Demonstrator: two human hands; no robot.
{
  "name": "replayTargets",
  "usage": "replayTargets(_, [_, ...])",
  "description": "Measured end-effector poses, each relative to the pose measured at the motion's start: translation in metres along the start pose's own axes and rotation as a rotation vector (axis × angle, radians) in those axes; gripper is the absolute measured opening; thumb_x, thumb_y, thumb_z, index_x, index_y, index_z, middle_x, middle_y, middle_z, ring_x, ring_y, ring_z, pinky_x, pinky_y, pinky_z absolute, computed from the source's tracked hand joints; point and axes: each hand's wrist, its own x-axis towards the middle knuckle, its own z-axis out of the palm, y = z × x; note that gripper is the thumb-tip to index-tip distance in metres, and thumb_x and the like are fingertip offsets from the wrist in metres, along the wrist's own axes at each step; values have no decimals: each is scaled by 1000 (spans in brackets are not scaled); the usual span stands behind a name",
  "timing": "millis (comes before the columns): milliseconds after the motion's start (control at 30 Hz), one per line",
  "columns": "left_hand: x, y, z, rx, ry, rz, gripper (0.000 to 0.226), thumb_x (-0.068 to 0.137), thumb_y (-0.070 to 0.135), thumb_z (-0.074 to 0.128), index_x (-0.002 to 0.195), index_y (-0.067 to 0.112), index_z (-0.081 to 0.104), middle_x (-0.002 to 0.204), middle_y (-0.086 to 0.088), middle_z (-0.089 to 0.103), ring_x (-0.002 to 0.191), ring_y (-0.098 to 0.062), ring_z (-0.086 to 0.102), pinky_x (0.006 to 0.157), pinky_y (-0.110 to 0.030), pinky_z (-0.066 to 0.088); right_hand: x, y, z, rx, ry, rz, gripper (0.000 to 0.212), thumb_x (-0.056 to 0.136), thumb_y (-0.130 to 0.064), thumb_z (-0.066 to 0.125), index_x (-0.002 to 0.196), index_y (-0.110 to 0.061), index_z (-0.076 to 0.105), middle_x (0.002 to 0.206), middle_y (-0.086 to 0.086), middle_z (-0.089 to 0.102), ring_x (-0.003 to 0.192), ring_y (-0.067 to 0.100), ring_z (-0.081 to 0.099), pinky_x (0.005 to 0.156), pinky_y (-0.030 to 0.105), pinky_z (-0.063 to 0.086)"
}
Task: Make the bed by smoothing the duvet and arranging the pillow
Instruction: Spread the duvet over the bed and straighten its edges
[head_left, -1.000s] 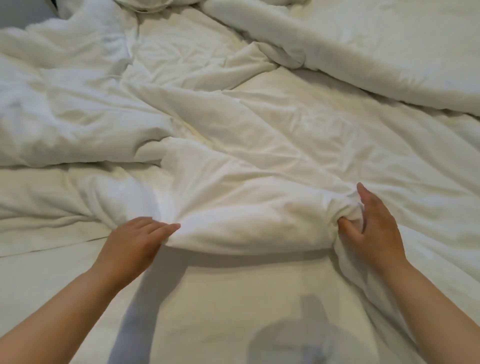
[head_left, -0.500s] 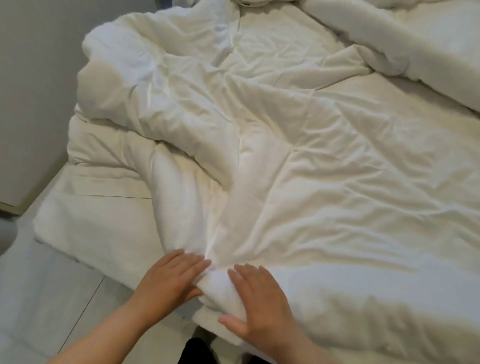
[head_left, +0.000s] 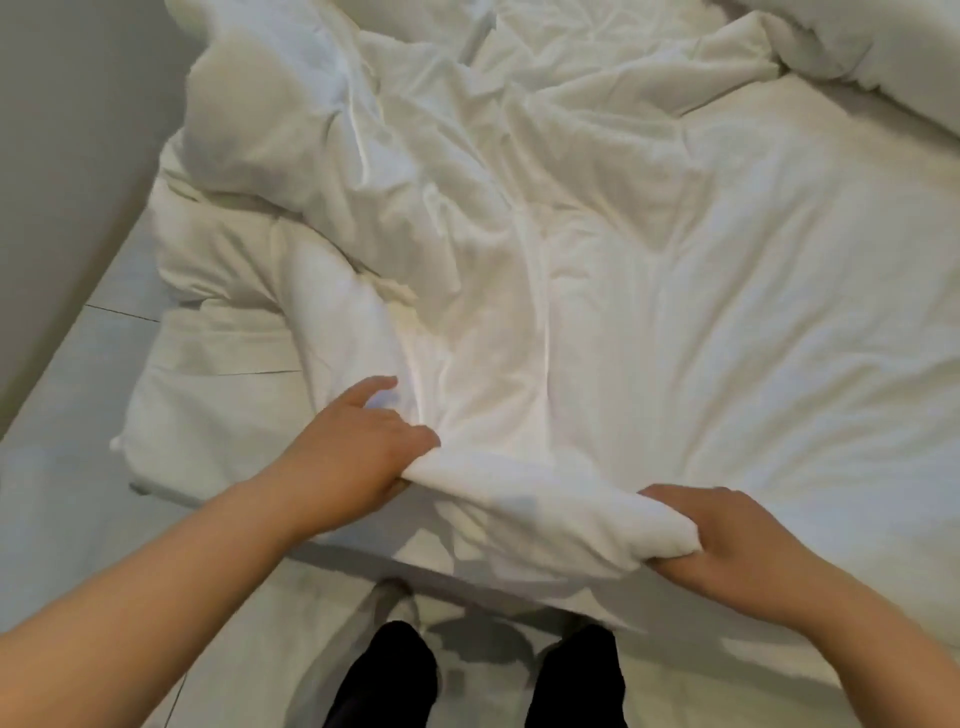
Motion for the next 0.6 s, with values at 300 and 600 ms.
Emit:
replayTargets(300, [-70, -31, 33, -208, -181, -164, 30, 87, 47, 34, 100, 28, 53, 88, 14, 71, 87, 1, 60, 92, -23, 32, 53, -56, 68, -120, -71, -19, 96, 65, -68, 36, 147, -28, 9, 155, -9, 15, 141, 7, 19, 106, 11, 11])
replayTargets(600, [-85, -132, 7, -633, 359, -1389, 48, 96, 16, 41, 142, 9, 31, 151, -13, 27, 138, -29, 27, 111, -38, 22, 156, -166, 80, 90, 137, -54, 113, 45, -74, 11, 147, -26, 7, 157, -6, 11, 144, 13, 11, 117, 29, 9])
